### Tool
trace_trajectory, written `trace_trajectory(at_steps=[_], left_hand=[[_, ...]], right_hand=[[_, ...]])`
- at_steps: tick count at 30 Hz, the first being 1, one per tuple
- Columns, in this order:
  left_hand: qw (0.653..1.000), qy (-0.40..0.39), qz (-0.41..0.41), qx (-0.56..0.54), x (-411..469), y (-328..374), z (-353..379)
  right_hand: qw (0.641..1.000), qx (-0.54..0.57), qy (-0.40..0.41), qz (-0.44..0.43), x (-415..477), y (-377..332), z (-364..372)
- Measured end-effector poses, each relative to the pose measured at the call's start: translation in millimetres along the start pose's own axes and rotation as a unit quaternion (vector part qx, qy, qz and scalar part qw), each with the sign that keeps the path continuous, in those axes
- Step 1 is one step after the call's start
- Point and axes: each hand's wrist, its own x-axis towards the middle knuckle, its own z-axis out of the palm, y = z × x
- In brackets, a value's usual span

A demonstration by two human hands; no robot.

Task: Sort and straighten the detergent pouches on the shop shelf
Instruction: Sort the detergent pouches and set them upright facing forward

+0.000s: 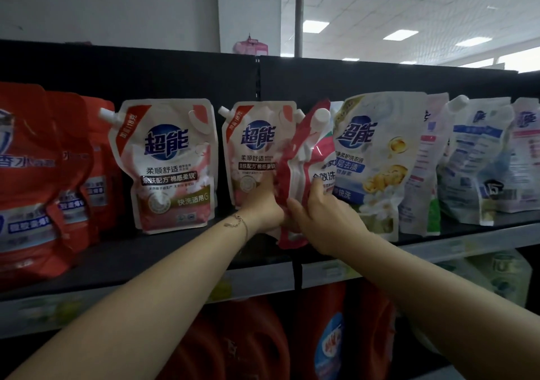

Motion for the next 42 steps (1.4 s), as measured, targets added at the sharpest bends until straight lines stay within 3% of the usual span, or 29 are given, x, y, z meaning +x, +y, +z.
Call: trace_trajectory(at_steps=[3,6,10,13,17,20,25,29,34,37,40,42], left_hand=[[0.998,-0.042,0.014,-0.044,-1,-3,-10],[0.99,-0.087,0.01,-0.107,-4,-10,-18],[0.978,-0.14,-0.019,-0.152,-5,-25,-31],[0.983,-0.099,-0.044,-0.147,2,-33,-41],[0.996,-0.017,-0.079,0.023,21,-51,-40],[0.988,0.013,-0.139,0.067,44,-71,-38],[0.974,0.056,-0.219,0.011,81,-78,-40],[0.944,0.096,-0.262,-0.178,106,-84,-38],[0.913,0.106,-0.234,-0.317,112,-75,-15],[0.915,0.127,-0.238,-0.301,108,-65,1],[0.953,0.151,-0.242,-0.1,100,-61,11],[0.955,0.151,-0.226,-0.12,89,-58,11]], right_hand=[[0.999,-0.047,0.007,-0.001,16,-10,15],[0.998,-0.009,0.027,0.048,26,-23,16],[0.991,-0.11,0.047,0.059,39,-29,20],[0.984,-0.169,0.053,0.035,45,-20,25],[0.986,-0.154,0.04,0.039,48,-1,21],[0.987,-0.151,0.032,0.055,47,17,18],[0.978,-0.192,0.028,0.073,48,37,18],[0.97,-0.23,0.025,0.077,51,34,21],[0.966,-0.235,0.007,0.106,57,30,28],[0.963,-0.243,0.003,0.112,59,29,30],[0.962,-0.247,0.005,0.113,59,28,31],[0.962,-0.246,0.007,0.117,57,27,31]])
